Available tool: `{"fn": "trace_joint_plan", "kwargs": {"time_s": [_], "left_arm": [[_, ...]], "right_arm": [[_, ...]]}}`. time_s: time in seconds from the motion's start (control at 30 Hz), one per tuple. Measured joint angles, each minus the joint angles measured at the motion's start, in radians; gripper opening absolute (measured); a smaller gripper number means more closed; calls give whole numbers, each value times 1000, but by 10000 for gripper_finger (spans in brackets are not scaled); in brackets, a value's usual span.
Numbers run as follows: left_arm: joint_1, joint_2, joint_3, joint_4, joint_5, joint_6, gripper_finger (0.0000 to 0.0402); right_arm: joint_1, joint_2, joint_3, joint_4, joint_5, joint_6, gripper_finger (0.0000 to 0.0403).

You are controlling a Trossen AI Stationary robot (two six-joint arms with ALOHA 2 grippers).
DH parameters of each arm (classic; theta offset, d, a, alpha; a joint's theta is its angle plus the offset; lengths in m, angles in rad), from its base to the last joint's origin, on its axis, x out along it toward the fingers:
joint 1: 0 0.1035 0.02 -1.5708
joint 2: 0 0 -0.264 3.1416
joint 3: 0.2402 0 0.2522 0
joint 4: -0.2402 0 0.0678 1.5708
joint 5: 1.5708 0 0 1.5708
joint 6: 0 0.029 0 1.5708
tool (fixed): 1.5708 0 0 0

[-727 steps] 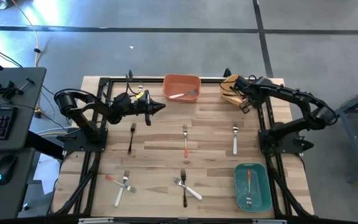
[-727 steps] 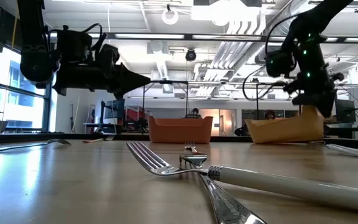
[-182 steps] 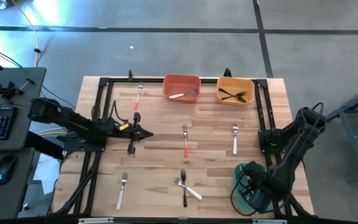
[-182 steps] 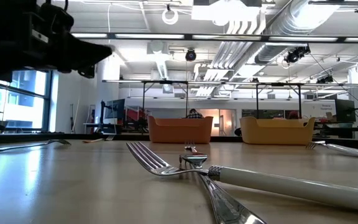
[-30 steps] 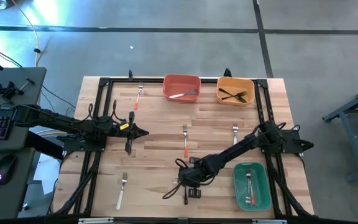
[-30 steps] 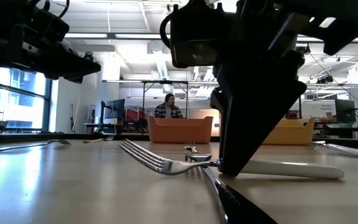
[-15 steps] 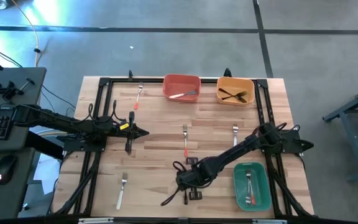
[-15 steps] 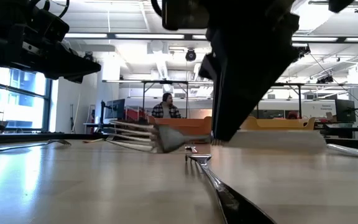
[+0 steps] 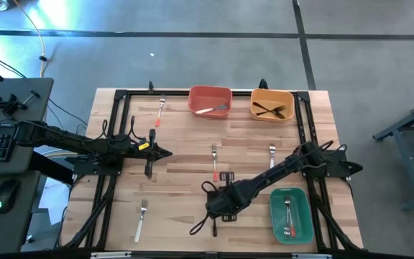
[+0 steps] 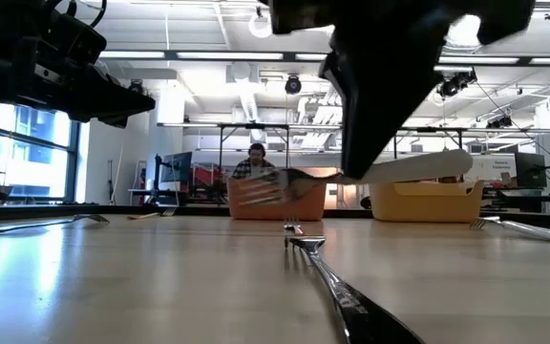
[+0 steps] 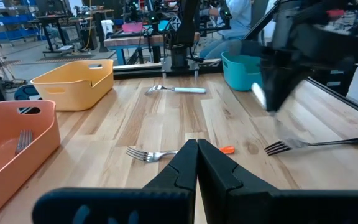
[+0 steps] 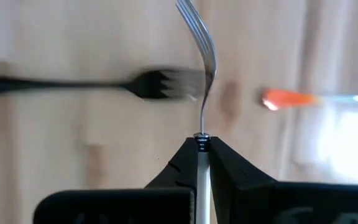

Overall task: Sort silverware by color (type)
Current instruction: Put the white fork into the orange bin

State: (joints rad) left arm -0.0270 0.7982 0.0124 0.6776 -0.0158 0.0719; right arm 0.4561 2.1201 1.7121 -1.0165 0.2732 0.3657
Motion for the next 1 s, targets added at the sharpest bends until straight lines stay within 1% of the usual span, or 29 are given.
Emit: {"fn": "trace_joint_plan", "kwargs": {"time_s": [0.13,0.27,0.47,0.6,0.7,0.9,1.0], "left_arm": [[0,0,0,-1,0,0,1],[0,0,0,-1,0,0,1],[0,0,0,-1,0,0,1],[0,0,0,-1,0,0,1],[0,0,0,-1,0,0,1],[0,0,0,-1,0,0,1],[0,0,0,-1,0,0,1]], "right_arm": [[-28,-1,-53,-50,71,49,0],[-71,-2,-123,-35,112,63,0],[-124,-2,-212,-7,123,90,0],[-130,-5,-221,-1,122,105,0],[-123,-10,-216,5,99,101,0],[-119,-62,-215,11,-25,100,0],[-120,-82,-215,21,-38,105,0]]}}
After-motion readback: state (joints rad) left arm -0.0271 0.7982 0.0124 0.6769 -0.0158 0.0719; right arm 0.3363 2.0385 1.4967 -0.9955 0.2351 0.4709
